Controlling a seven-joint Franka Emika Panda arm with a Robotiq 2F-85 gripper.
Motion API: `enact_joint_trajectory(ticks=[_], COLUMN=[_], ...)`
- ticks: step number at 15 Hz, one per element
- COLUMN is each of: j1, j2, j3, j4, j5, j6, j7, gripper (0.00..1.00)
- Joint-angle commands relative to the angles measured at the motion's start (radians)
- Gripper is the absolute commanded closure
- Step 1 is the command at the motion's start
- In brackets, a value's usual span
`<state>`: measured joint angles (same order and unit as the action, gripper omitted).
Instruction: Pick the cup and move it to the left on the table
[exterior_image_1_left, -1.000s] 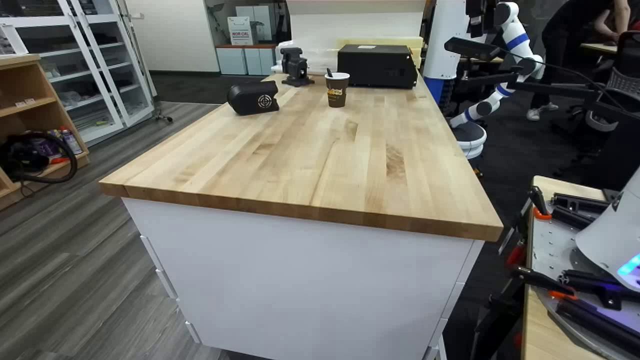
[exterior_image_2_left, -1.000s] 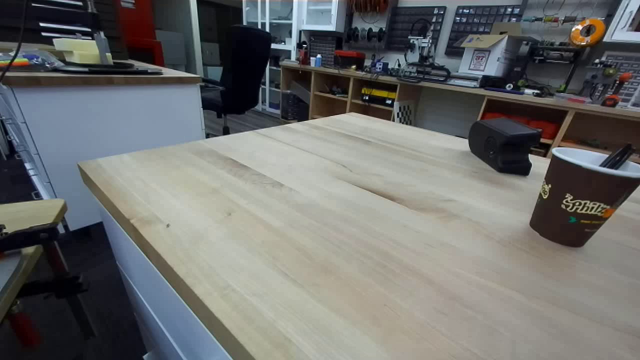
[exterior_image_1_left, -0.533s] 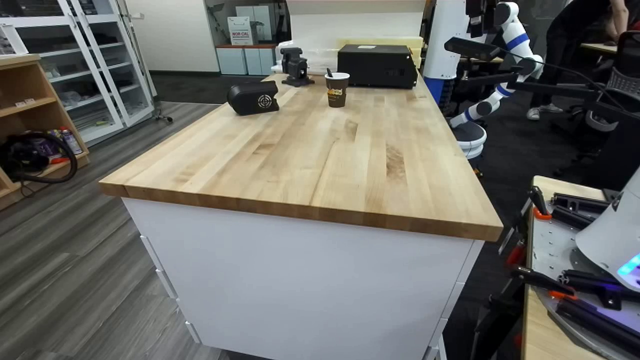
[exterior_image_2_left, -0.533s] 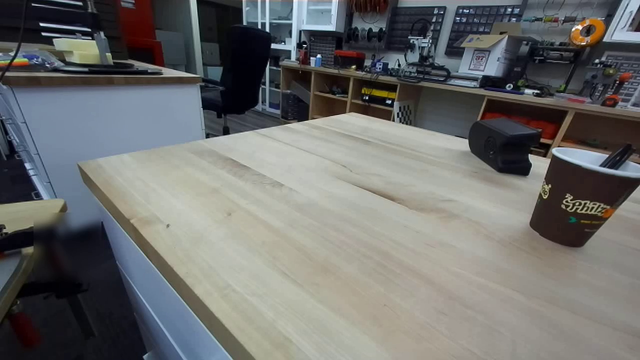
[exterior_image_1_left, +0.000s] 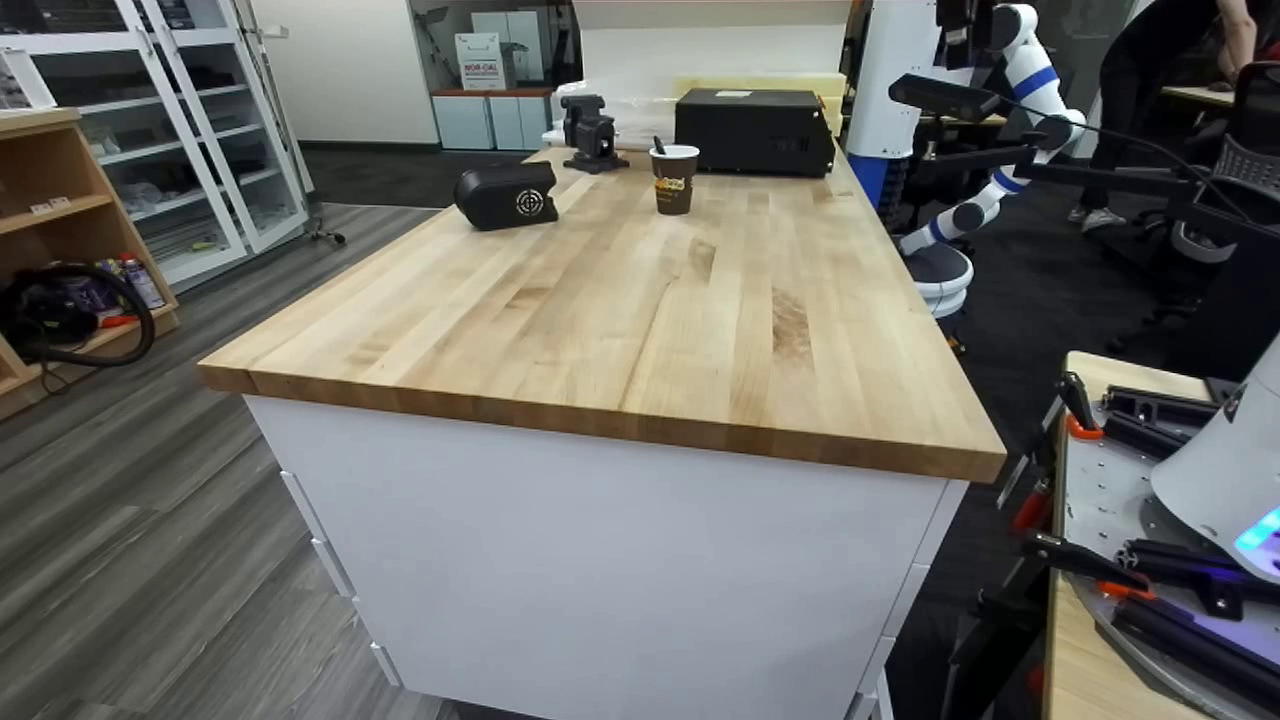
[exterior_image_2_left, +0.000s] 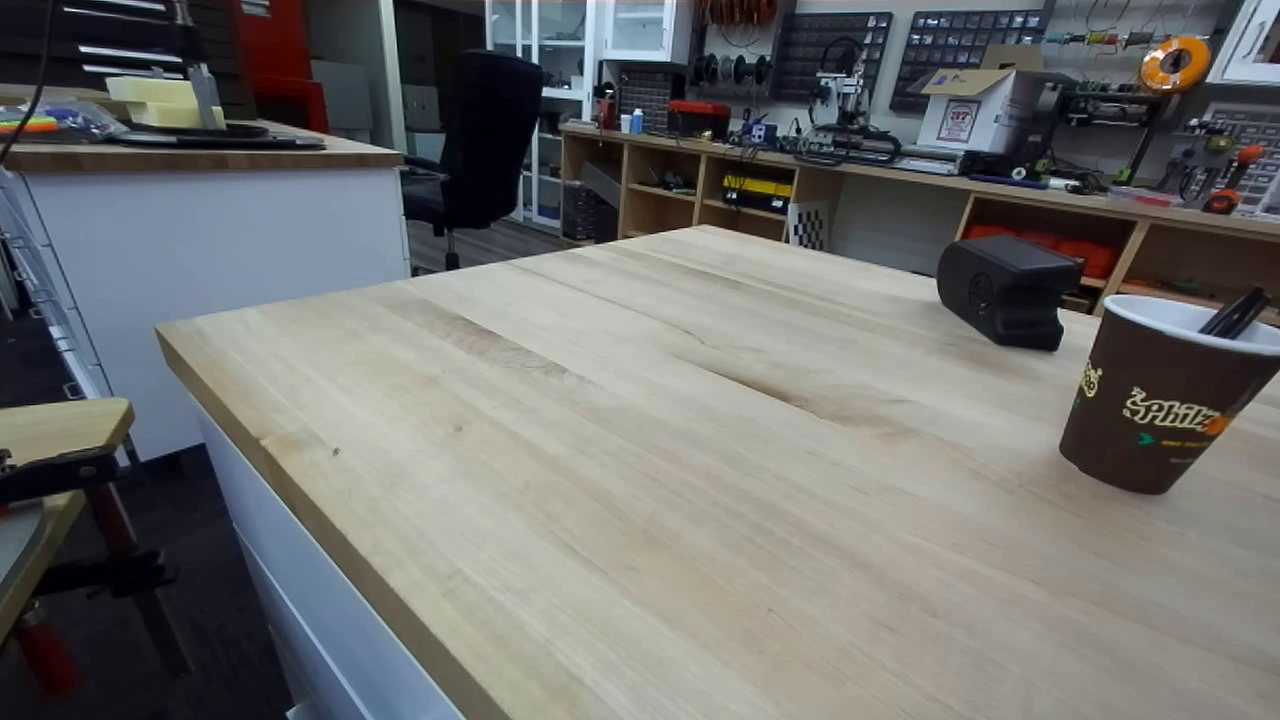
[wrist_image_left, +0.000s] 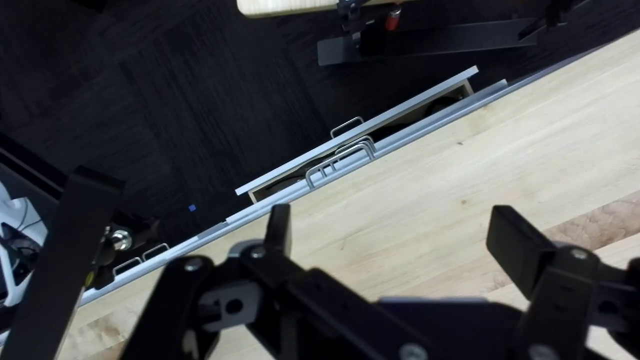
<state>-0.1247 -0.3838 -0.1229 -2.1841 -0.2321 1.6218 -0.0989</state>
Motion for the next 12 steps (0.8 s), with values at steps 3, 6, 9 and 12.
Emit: enact_joint_trajectory(ticks=[3, 6, 9, 12], j1=[-0.021, -0.020, -0.012, -0.013], j2=[0.055, 0.102, 0.176, 0.290], j3=[-0.052, -0.104, -0.158, -0.185], j4=[0.145, 0.254, 0.383, 0.523], j5=[-0.099, -0.093, -0.042, 0.047], j6=[-0.029, -0.019, 0.020, 0.041], j7=[-0.111, -0.232, -0.389, -0.503], gripper=[0.00, 0.00, 0.00, 0.00])
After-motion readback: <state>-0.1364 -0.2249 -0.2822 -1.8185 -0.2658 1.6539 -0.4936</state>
